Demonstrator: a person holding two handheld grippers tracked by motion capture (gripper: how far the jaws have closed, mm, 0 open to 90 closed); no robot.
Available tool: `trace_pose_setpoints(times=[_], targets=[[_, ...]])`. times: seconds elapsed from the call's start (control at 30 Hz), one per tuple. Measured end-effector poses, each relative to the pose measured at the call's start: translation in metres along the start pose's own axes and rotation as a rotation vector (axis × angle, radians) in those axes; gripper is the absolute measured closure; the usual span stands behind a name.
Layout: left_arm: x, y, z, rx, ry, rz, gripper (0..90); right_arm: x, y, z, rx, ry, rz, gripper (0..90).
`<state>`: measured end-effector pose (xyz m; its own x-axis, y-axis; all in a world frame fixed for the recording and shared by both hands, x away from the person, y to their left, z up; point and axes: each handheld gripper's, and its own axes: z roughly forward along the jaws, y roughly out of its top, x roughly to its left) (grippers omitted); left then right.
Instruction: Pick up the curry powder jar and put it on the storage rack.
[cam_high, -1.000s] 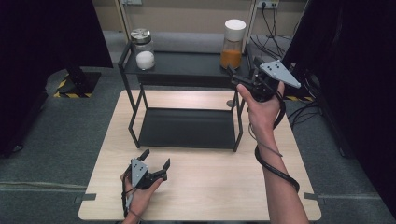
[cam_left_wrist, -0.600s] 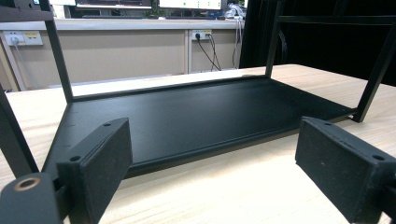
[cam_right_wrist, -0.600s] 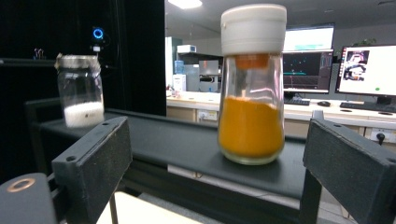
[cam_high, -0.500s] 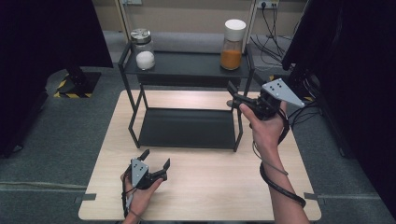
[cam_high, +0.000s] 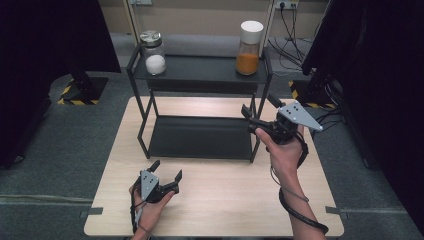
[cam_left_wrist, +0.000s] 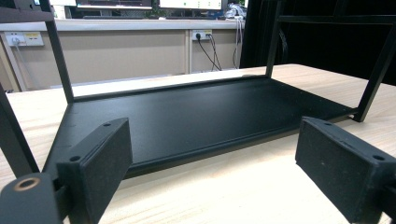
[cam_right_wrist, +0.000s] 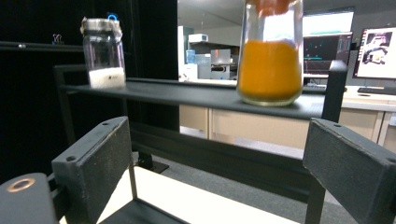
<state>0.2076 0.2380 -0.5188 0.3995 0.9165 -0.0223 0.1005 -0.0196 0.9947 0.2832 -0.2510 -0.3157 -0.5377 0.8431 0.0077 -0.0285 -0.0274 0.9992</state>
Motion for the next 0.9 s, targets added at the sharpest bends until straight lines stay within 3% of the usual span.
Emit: trace_pose_setpoints(times=[0.9], targets=[[0.000, 0.000, 0.000, -0.003, 0.002, -0.002, 10.3, 0.000, -0.053, -0.027, 0.082, 0.010, 0.021, 8.2]])
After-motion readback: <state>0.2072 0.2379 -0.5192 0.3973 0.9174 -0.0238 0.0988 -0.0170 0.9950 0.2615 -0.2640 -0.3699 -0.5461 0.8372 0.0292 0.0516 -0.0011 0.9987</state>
